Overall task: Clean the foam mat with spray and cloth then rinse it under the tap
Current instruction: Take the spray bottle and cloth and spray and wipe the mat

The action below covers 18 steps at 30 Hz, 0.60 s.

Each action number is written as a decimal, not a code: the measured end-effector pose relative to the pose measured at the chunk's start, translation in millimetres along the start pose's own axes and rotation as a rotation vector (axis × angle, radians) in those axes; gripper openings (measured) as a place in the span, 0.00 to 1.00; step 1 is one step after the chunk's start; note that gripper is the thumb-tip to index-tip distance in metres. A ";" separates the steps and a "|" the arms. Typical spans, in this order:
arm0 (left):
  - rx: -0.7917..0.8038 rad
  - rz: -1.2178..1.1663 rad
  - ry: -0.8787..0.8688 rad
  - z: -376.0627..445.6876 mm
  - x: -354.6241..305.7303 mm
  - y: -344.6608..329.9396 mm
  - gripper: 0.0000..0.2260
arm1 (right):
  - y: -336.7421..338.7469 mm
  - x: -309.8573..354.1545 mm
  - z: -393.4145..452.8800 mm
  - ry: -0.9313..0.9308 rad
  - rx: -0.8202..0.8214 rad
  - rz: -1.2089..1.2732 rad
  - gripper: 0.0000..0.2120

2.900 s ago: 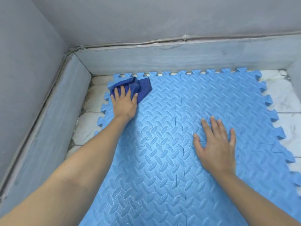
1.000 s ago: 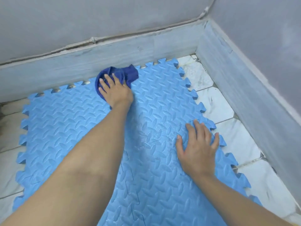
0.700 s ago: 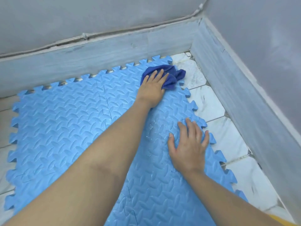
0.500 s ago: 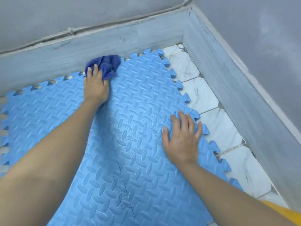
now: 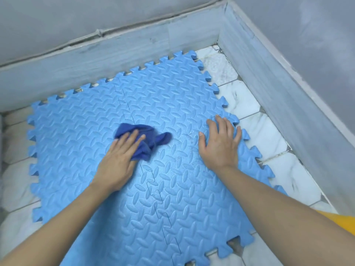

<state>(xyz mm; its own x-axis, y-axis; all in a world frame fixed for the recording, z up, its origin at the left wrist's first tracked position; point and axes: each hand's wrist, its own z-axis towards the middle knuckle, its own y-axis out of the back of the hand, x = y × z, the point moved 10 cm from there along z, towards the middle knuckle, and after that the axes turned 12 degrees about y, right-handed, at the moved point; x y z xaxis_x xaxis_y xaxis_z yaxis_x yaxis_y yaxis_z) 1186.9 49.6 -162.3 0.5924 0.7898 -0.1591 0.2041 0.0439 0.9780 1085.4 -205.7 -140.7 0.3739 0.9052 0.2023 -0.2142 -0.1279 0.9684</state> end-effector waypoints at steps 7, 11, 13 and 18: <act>-0.116 -0.117 0.708 -19.0 74.1 21.5 0.24 | 26.8 -11.9 -25.9 0.023 -0.001 0.211 0.28; -0.106 -0.108 0.494 26.8 -21.2 11.9 0.24 | 35.6 -56.3 -120.7 -0.112 0.027 -0.016 0.28; -0.122 -0.095 0.324 45.6 -94.2 7.6 0.25 | 31.8 -68.0 -147.7 -0.095 0.041 -0.034 0.30; 0.060 0.000 -0.330 23.5 -271.7 -28.6 0.27 | 28.0 -70.5 -151.6 -0.057 0.009 -0.039 0.28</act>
<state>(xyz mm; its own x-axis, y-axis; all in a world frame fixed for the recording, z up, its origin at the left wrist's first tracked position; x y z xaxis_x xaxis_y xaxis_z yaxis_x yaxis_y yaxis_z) 1038.4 -180.5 -150.2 0.8109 0.5485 -0.2039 0.2440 -0.0002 0.9698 916.2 -211.6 -149.9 0.4324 0.8851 0.1720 -0.1908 -0.0966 0.9769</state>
